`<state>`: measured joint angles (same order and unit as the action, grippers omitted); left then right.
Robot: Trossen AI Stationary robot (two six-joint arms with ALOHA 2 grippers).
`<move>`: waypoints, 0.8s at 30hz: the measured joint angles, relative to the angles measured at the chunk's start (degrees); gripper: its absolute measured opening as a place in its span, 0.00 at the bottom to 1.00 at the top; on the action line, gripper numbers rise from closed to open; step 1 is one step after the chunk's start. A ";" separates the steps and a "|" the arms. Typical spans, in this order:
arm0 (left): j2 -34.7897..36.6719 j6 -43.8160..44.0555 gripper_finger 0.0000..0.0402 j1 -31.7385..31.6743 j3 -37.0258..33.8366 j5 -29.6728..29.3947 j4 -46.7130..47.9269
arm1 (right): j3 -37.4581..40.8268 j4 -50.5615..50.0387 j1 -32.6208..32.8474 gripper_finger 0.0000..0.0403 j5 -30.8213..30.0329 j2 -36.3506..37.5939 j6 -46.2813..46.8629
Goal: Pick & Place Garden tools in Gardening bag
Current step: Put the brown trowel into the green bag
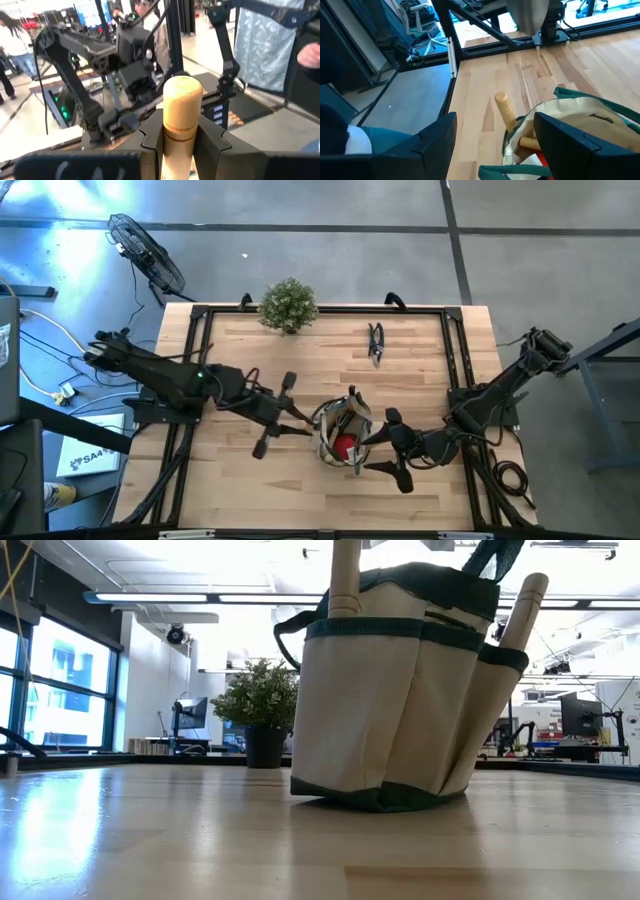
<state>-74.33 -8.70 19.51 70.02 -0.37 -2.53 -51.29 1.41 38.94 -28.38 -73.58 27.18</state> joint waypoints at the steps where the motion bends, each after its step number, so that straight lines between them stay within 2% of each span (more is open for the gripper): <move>1: 0.76 0.01 0.16 0.00 0.00 0.04 1.22 | 0.00 0.00 0.10 0.64 0.04 0.00 0.00; 10: 6.52 -0.03 0.16 0.02 -0.73 -1.48 5.66 | 0.00 0.00 1.00 0.64 0.20 0.00 0.22; 19: 12.46 0.57 0.16 0.00 -7.27 -5.13 4.95 | 0.00 -0.09 1.24 0.64 0.20 0.00 0.24; 24: 14.90 1.02 0.16 0.02 -11.73 -5.17 0.79 | 0.00 -0.37 1.20 0.64 0.20 0.00 0.24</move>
<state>-59.43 -7.68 19.53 58.29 -5.54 -1.74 -51.29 1.04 40.14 -28.18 -73.58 27.42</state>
